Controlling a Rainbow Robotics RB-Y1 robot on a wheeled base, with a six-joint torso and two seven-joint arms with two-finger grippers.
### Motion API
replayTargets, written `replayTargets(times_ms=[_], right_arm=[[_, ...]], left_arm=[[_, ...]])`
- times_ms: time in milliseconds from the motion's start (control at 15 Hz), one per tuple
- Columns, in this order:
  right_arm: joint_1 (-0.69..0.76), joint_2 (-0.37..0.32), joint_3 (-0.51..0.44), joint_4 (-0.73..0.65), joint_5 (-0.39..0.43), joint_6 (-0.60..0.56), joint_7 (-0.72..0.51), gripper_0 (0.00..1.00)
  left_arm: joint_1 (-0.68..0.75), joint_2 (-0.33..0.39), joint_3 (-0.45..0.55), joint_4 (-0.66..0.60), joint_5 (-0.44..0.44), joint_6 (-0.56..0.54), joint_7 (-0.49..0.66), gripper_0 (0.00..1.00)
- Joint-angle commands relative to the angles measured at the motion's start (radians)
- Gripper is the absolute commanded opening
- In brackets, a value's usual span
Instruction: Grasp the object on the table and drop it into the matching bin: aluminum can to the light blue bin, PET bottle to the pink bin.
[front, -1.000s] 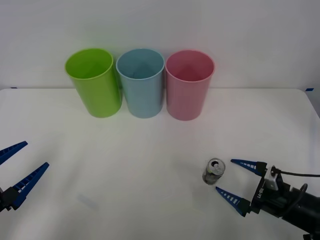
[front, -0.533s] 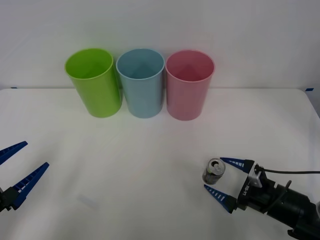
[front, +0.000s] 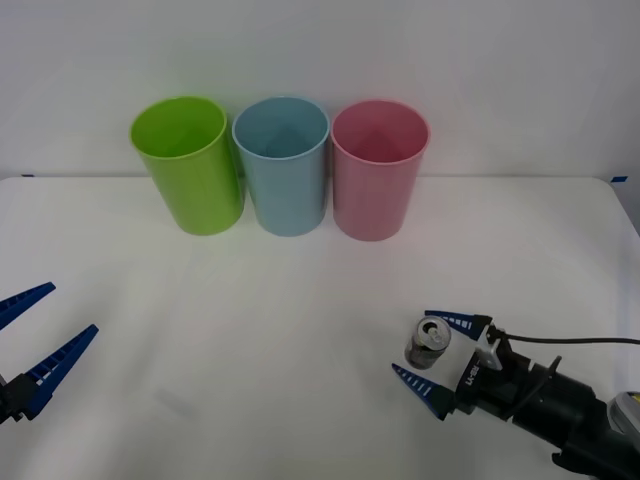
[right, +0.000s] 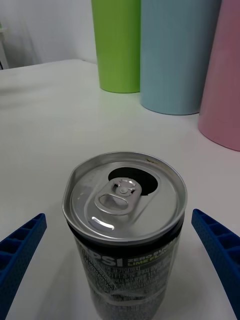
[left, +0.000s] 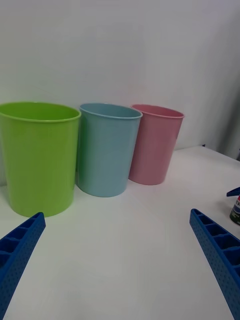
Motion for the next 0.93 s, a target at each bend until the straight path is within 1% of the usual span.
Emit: replayTargets(times_ms=[67, 333, 400, 467, 533, 933], right_arm=[[0.0, 0.0, 0.001, 0.0, 0.0, 0.008, 0.006, 1.0], [0.0, 0.0, 0.001, 0.0, 0.0, 0.008, 0.015, 1.0], [0.0, 0.0, 0.001, 0.001, -0.002, 0.008, 0.02, 0.85], [0.0, 0.0, 0.001, 0.0, -0.006, 0.008, 0.026, 0.14], [0.0, 0.0, 0.002, 0.0, -0.011, 0.004, 0.031, 0.0], [-0.005, 0.005, 0.004, 0.0, -0.015, 0.006, 0.04, 0.0]], left_arm=[[0.0, 0.0, 0.0, 0.0, 0.0, 0.0, 0.0, 1.0], [0.0, 0.0, 0.0, 0.0, 0.0, 0.0, 0.0, 1.0], [0.0, 0.0, 0.0, 0.0, 0.0, 0.0, 0.0, 1.0], [0.0, 0.0, 0.0, 0.0, 0.0, 0.0, 0.0, 1.0], [0.0, 0.0, 0.0, 0.0, 0.0, 0.0, 0.0, 1.0], [0.0, 0.0, 0.0, 0.0, 0.0, 0.0, 0.0, 1.0]])
